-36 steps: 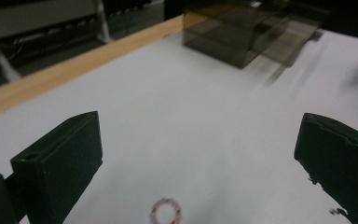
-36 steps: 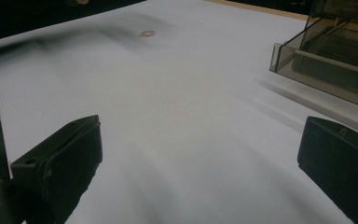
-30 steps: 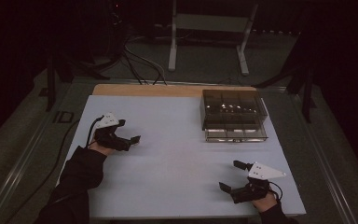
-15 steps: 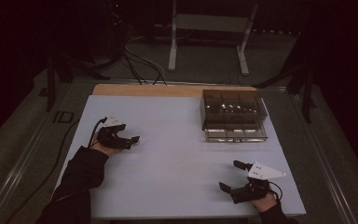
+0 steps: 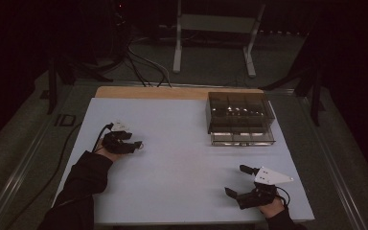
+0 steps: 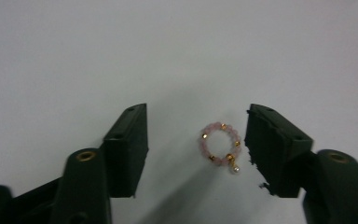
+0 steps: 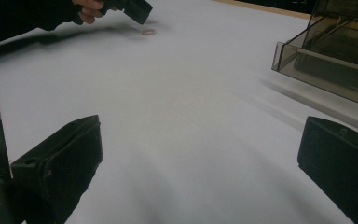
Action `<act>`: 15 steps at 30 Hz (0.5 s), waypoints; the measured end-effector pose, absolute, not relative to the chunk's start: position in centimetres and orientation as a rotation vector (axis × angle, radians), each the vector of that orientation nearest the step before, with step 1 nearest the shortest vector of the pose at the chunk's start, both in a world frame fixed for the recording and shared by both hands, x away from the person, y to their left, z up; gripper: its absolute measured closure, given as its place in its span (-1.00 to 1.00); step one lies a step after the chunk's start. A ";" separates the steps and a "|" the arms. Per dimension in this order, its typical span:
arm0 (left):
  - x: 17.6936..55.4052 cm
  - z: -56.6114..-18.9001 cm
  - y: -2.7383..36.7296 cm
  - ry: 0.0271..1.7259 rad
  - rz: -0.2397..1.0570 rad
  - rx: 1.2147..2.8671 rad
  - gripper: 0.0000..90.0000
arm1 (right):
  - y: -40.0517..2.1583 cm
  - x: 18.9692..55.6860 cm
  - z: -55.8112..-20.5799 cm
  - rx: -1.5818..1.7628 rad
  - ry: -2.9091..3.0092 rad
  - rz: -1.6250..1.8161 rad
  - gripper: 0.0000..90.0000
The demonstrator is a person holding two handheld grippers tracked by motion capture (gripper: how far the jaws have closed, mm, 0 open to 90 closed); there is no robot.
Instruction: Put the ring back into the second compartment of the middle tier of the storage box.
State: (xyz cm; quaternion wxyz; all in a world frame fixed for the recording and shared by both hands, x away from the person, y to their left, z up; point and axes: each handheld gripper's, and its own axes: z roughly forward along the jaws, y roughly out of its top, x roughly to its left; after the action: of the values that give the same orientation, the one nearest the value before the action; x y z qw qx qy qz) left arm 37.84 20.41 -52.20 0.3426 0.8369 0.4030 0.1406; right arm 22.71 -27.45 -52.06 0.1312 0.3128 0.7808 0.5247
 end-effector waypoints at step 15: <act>38.6 -53.3 20.0 1.049 0.294 2.198 0.68 | -27.5 22.7 -52.1 0.907 2.261 1.527 -1.00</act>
State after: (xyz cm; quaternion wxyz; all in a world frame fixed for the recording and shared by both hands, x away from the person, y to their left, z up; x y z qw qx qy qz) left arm 38.57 20.03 -53.34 0.3375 0.8434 0.4026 0.1128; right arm 22.70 -27.54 -52.06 0.1326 0.3127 0.7794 0.5265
